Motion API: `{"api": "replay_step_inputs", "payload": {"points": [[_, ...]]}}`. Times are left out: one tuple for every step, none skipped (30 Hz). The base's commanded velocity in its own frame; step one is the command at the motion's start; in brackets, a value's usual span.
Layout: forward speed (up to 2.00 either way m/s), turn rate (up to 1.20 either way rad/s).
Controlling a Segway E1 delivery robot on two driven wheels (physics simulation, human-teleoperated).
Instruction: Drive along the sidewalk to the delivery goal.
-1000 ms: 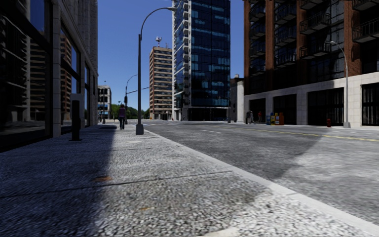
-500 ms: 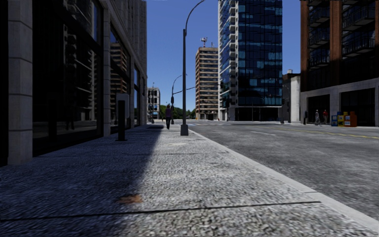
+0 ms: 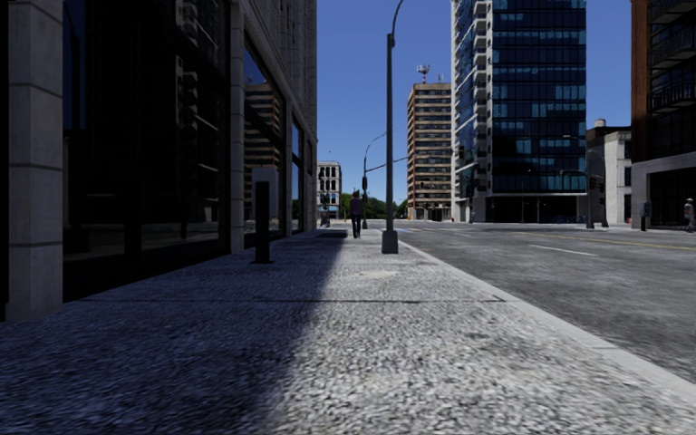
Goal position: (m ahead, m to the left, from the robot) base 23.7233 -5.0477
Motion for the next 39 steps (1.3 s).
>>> {"api": "replay_step_inputs", "payload": {"points": [[2.00, 0.00], [2.00, 0.00], [2.00, 0.00], [2.00, 0.00], [2.00, 0.00], [2.00, 0.00], [2.00, 0.00], [2.00, 0.00], [2.00, 0.00], [2.00, 0.00], [2.00, 0.00], [2.00, 0.00], [2.00, 0.00], [2.00, 0.00], [2.00, 0.00], [2.00, 0.00], [2.00, 0.00], [2.00, 0.00], [2.00, 0.00], [2.00, 0.00], [2.00, 0.00], [2.00, 0.00], [2.00, 0.00], [2.00, 0.00], [2.00, 0.00], [2.00, 0.00], [2.00, 0.00], [2.00, 0.00], [2.00, 0.00], [2.00, 0.00], [2.00, 0.00], [2.00, 0.00], [2.00, 0.00], [2.00, 0.00], [2.00, 0.00], [2.00, 0.00], [2.00, 0.00], [2.00, 0.00], [2.00, 0.00]]}}
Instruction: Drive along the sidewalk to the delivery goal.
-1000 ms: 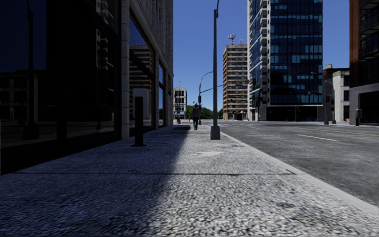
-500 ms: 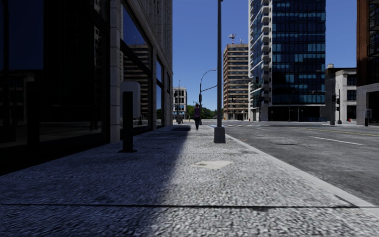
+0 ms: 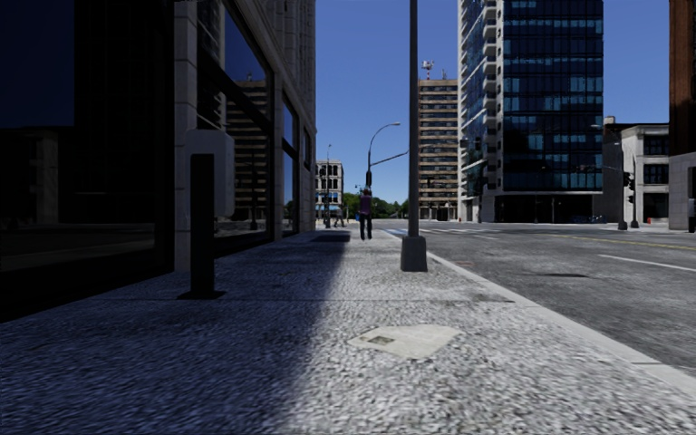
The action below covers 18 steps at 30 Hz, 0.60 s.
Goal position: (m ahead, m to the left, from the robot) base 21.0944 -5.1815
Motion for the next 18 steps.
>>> {"api": "replay_step_inputs", "payload": {"points": [[2.00, 0.00], [2.00, 0.00], [2.00, 0.00], [2.00, 0.00], [2.00, 0.00], [2.00, 0.00], [2.00, 0.00], [2.00, 0.00], [2.00, 0.00], [2.00, 0.00], [2.00, 0.00], [2.00, 0.00], [2.00, 0.00], [2.00, 0.00], [2.00, 0.00], [2.00, 0.00], [2.00, 0.00], [2.00, 0.00]]}}
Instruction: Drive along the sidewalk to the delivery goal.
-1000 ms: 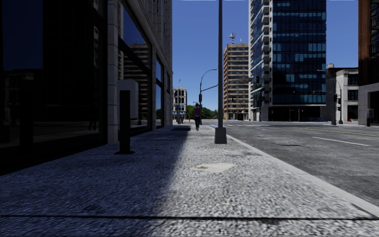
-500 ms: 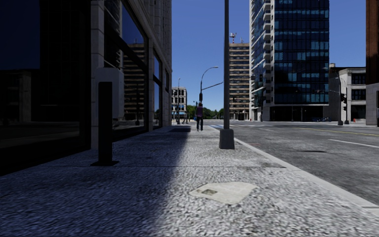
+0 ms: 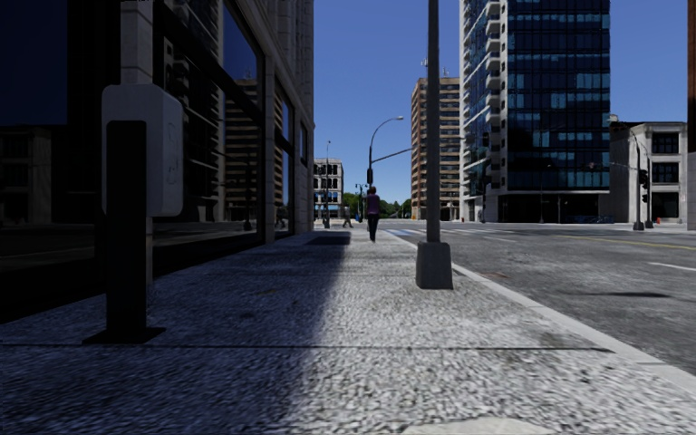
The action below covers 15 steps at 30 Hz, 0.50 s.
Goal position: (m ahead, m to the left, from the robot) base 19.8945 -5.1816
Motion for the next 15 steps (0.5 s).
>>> {"api": "replay_step_inputs", "payload": {"points": [[2.00, 0.00], [2.00, 0.00], [2.00, 0.00], [2.00, 0.00], [2.00, 0.00], [2.00, 0.00], [2.00, 0.00], [2.00, 0.00], [2.00, 0.00], [2.00, 0.00], [2.00, 0.00], [2.00, 0.00], [2.00, 0.00], [2.00, 0.00], [2.00, 0.00]]}}
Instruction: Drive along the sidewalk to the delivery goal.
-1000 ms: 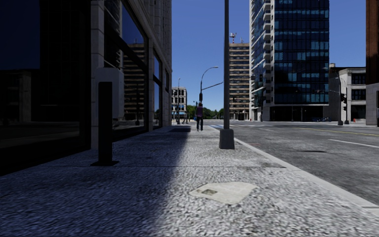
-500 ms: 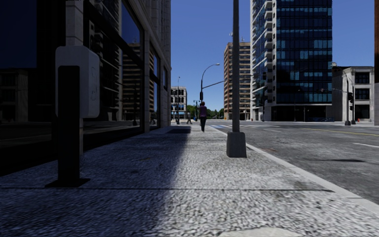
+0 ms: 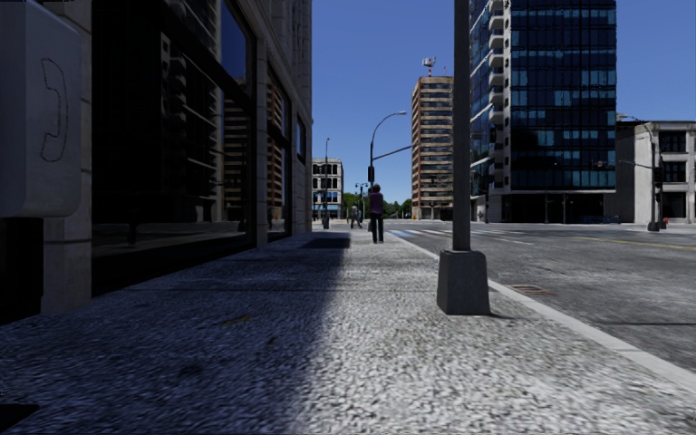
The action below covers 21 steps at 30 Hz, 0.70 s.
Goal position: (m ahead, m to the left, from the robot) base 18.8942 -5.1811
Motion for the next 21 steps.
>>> {"api": "replay_step_inputs", "payload": {"points": [[2.00, 0.00], [2.00, 0.00], [2.00, 0.00], [2.00, 0.00], [2.00, 0.00], [2.00, 0.00], [2.00, 0.00], [2.00, 0.00], [2.00, 0.00], [2.00, 0.00], [2.00, 0.00], [2.00, 0.00], [2.00, 0.00], [2.00, 0.00], [2.00, 0.00], [2.00, 0.00], [2.00, 0.00], [2.00, 0.00], [2.00, 0.00], [2.00, 0.00], [2.00, 0.00]]}}
